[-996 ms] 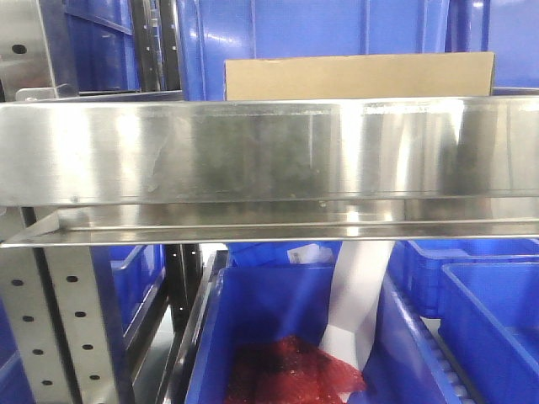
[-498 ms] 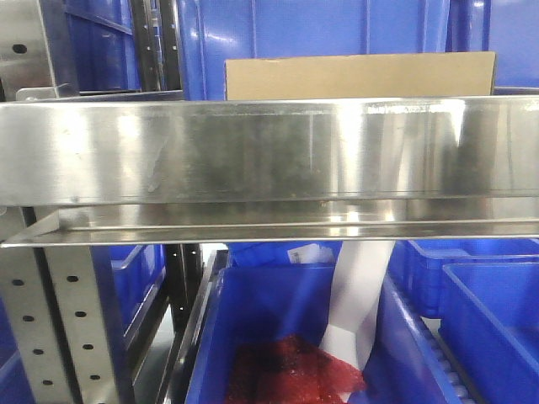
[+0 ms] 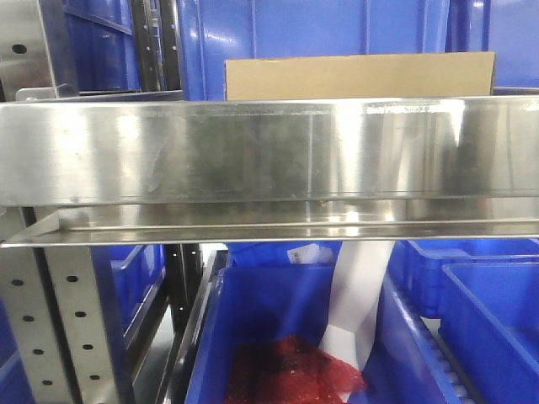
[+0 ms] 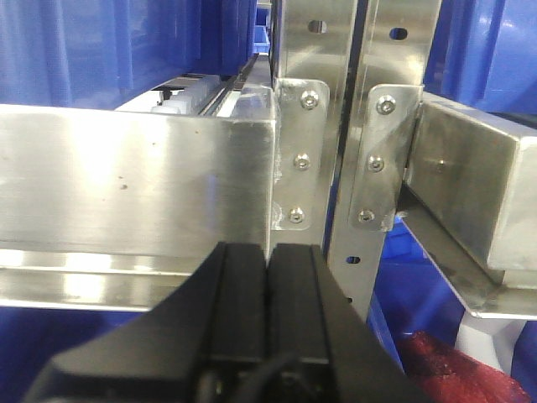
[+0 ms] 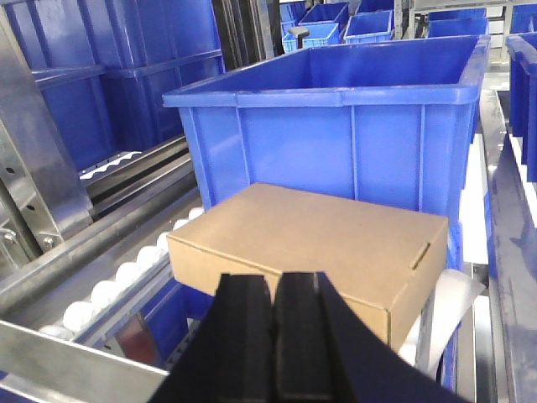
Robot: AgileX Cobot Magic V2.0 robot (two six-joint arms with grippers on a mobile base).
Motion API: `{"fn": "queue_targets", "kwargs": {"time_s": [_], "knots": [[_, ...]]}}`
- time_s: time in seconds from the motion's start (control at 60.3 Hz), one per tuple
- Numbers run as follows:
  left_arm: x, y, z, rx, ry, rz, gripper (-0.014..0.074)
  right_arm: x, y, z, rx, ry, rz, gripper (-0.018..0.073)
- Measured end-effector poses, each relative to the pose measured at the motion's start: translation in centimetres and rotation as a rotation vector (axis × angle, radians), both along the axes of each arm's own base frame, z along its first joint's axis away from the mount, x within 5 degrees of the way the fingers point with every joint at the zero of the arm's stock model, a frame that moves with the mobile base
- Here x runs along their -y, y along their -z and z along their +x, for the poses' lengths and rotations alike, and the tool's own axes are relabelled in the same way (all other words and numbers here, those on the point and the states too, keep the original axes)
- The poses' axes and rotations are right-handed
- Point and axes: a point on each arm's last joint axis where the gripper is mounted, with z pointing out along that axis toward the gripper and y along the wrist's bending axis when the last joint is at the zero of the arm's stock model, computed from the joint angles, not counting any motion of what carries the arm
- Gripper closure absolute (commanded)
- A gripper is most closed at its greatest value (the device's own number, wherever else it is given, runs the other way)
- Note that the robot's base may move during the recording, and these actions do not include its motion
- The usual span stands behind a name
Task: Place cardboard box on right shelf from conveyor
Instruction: 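Withdraw the right gripper from the box on the shelf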
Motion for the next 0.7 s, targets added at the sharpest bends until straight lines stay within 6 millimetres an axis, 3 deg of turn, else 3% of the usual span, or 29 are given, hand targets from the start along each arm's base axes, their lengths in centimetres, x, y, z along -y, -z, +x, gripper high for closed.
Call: {"fn": "queue_targets", "kwargs": {"time_s": [0.183,0.348,0.514,0.697], "knots": [[0.0,0.0,0.0,0.000,0.000,0.000,0.0712,0.8,2.2,-0.5,-0.019,0.047,-0.038,0.0503],[0.0,0.0,0.0,0.000,0.000,0.000,0.0712,3.0,4.7,-2.8,0.028,0.175,-0.055,0.0503],[0.0,0.0,0.0,0.000,0.000,0.000,0.0713,4.4,8.7,-4.9,0.087,0.304,-0.093,0.0503],[0.0,0.0,0.0,0.000,0.000,0.000,0.0712,5.1,12.4,-5.9,0.110,0.417,-0.089,0.0503]]}}
